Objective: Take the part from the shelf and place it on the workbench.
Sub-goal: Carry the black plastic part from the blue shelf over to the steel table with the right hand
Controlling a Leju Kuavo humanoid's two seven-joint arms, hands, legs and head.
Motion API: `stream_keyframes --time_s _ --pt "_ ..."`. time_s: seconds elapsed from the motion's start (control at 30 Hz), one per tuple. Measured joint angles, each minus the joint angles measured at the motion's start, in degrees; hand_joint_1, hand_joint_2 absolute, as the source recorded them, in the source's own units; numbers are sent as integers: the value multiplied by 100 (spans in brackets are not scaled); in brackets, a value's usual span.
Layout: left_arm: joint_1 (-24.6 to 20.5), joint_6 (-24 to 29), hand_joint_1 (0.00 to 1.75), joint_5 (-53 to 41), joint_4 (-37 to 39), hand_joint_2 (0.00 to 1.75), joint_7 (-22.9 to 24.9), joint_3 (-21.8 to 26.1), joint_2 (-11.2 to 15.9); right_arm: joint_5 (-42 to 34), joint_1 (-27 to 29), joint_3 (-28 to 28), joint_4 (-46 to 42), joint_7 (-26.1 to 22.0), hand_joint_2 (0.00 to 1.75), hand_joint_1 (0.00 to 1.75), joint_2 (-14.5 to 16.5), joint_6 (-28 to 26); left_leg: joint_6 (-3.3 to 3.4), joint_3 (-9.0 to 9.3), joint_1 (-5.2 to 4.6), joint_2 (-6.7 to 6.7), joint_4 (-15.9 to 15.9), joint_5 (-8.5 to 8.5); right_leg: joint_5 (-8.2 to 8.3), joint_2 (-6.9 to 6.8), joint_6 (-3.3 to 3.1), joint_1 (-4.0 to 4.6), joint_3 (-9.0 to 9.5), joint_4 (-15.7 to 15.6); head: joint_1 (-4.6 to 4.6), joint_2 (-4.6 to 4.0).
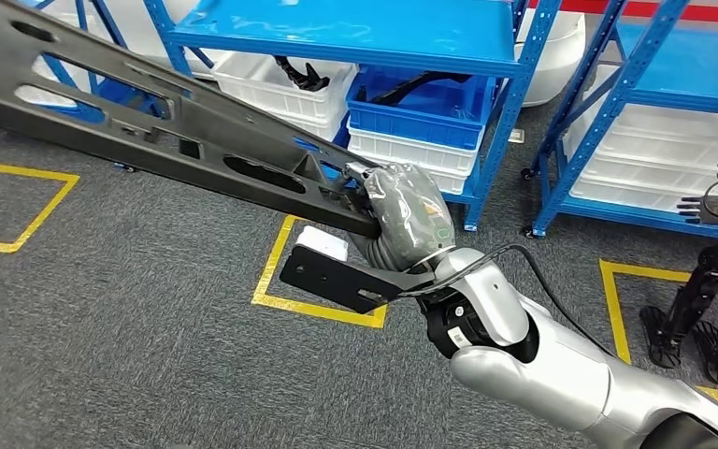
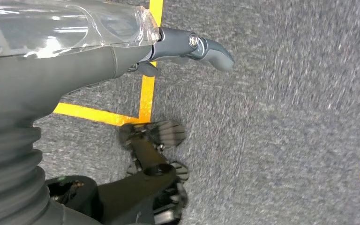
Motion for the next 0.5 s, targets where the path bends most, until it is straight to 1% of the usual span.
stream_keyframes --time_s 0.03,0.07,0.1,0.13,0.17,0.2,0.23,0.27,0.3,0.37,0.4,0.43,0.47,0.5 --pt "-3 1 0 2 0 175 -9 1 1 4 -4 13 -26 -2 175 175 4 22 -30 -199 17 25 448 -186 0 -62 -1 -1 -2 1 -6 0" --pt "1 1 0 3 0 175 -16 2 2 10 -7 31 -56 -4 175 175 7 49 -63 -368 38 41 827 -315 -1 -126 2 -4 -3 2 -9 0" --pt "10 1 0 3 0 175 -21 2 3 16 -12 53 -83 -7 175 175 11 78 -96 -419 64 52 944 -313 -4 -184 9 -14 -5 4 -11 0" --pt "18 1 0 3 0 175 -24 3 6 22 -21 74 -114 -9 175 175 14 110 -134 -386 95 73 887 -235 -9 -240 24 -28 -6 10 -13 0" --pt "21 1 0 3 0 175 -26 4 9 27 -41 89 -147 -11 175 175 18 140 -174 -211 127 117 548 -58 -20 -289 51 -47 -5 26 -14 0" --pt "19 1 0 2 -1 175 -29 4 10 33 -69 98 -181 -13 175 175 21 168 -216 29 159 227 89 137 -39 -333 92 -55 -3 51 -20 0" --pt "12 1 0 2 -1 175 -30 4 7 38 -106 102 -216 -13 175 175 22 190 -230 231 166 336 -314 272 -66 -369 143 -49 -11 91 -33 0" --pt "5 1 0 1 -2 175 -31 5 3 40 -148 107 -252 -13 175 175 24 210 -206 373 174 418 -612 362 -90 -403 189 -34 -19 129 -31 0" --pt "1 1 0 1 -2 175 -32 5 -2 42 -185 111 -285 -13 175 175 24 230 -164 423 169 466 -743 383 -106 -435 223 -10 -27 154 -26 0" --pt "5 1 0 1 -2 175 -31 5 -5 31 -256 119 -343 -13 175 175 24 266 -41 375 148 379 -726 371 -117 -511 256 -7 -35 176 4 0" --pt "12 1 0 2 -1 175 -32 5 -5 17 -288 121 -367 -13 175 175 21 285 0 361 138 327 -718 377 -156 -500 271 -25 -43 212 12 0" --pt "17 1 0 1 -1 175 -32 5 -4 -1 -317 121 -391 -12 175 175 19 302 38 351 131 276 -715 389 -252 -440 285 -46 -83 329 16 0" --pt "18 1 0 1 0 175 -32 6 -4 -31 -339 118 -418 -8 175 175 11 316 69 347 128 224 -718 403 -416 -347 296 -58 -177 574 22 0" --pt "18 1 0 1 0 175 -33 7 -3 -77 -354 114 -446 -3 175 175 -2 326 87 344 120 173 -719 413 -624 -233 300 -58 -325 934 30 0"
